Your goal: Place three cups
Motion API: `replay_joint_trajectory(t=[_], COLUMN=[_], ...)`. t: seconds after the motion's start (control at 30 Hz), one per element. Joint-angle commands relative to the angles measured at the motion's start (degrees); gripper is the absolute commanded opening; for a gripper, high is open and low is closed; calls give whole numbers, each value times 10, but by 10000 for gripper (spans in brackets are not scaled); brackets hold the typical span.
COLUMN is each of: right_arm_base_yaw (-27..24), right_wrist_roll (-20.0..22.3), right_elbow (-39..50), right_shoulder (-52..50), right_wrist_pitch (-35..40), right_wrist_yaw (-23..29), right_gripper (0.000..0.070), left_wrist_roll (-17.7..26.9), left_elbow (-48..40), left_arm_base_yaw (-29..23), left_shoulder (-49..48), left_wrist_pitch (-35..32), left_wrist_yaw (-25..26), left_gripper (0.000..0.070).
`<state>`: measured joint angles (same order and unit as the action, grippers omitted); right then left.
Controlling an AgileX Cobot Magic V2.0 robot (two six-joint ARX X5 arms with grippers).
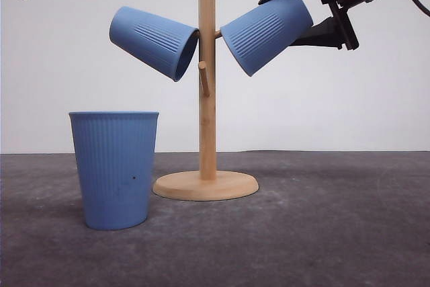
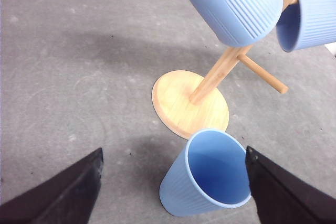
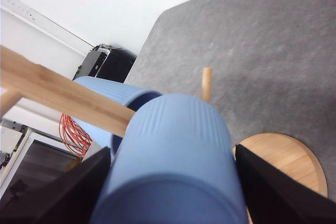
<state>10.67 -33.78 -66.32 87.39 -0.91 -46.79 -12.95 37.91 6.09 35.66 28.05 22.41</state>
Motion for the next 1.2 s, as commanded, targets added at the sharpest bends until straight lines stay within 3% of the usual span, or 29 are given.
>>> replay_joint_trajectory(t=[0.0, 0.17, 0.4, 0.7, 0.83, 0.97, 1.17], right_arm_base_yaw=[4, 9, 9, -42, -71, -90, -84], right_wrist_roll=[12, 13, 15, 19, 62, 135, 283], right_elbow=[-12, -12, -12, -13, -13, -13, -11], right_shoulder=[14, 14, 14, -35, -79, -135, -209], right_wrist_pitch=[8, 12, 25, -14, -88, -217, -427], right_wrist_yaw=[8, 22, 23, 18, 19, 32, 147], right_gripper=[485, 502, 617, 618, 616, 614, 614], left_wrist_roll=[0, 0, 0, -21, -21, -27, -60], left_elbow=[7, 7, 7, 7, 7, 8, 26], left_arm_base_yaw=[1, 1, 1, 1, 1, 1, 7], left_shoulder=[3, 3, 3, 3, 3, 3, 24], left_wrist_pitch=[-4, -2, 6, 19, 40, 57, 83], left_wrist_yaw=[1, 1, 1, 3, 6, 6, 14], left_gripper=[499, 499, 499, 499, 501, 501, 501])
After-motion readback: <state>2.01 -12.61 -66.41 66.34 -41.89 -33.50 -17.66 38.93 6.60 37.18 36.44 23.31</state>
